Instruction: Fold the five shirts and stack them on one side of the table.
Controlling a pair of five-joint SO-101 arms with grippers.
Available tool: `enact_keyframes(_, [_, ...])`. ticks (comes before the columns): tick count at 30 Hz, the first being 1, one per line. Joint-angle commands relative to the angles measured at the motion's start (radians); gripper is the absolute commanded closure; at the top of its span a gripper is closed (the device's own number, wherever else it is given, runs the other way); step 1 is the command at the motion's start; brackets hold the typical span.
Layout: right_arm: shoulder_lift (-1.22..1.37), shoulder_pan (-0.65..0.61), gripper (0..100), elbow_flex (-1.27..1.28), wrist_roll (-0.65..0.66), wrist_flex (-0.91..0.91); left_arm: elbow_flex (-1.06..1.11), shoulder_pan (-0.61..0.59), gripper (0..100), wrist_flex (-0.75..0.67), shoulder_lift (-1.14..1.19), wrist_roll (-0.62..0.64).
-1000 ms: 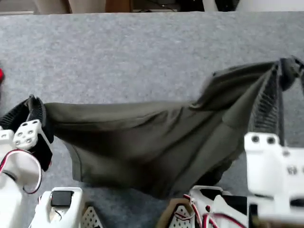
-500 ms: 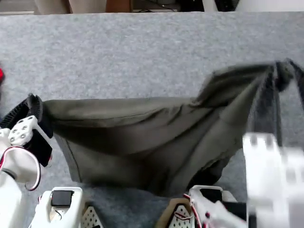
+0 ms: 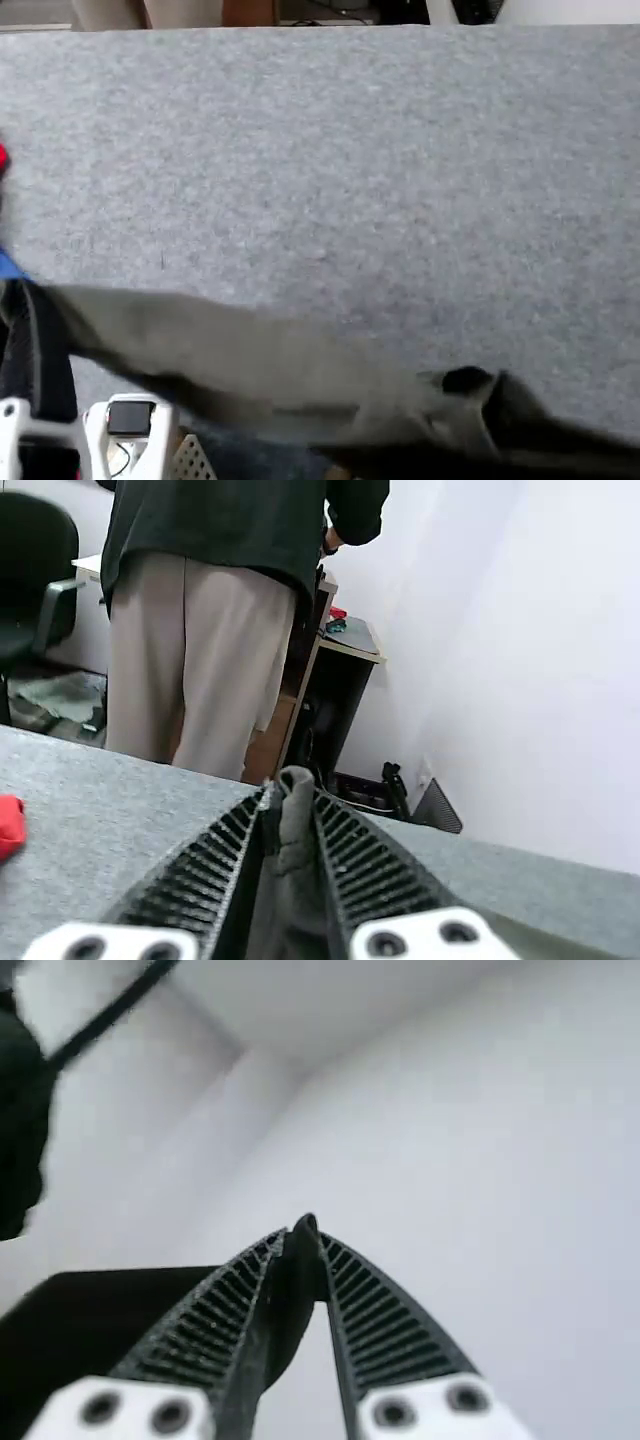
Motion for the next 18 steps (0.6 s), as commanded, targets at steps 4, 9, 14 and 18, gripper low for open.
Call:
enact_keyframes(4, [-0.001, 0.039, 99.4, 0.173, 0.008, -0.255, 0.126, -0.100, 98, -0.014, -0.102, -0.020])
enact_keyframes(9, [-0.001, 0.039, 99.4, 0.352, 0.008, -0.423, 0.175, -0.137, 98, -0.107, -0.111, -0.014])
enact_keyframes(14, [-0.001, 0.039, 99.4, 0.521, 0.012, -0.483, 0.313, -0.166, 98, -0.238, -0.110, -0.014])
enact_keyframes(18, [-0.001, 0.035, 99.4, 0.694, 0.015, -0.486, 0.503, -0.161, 98, -0.377, -0.107, -0.014])
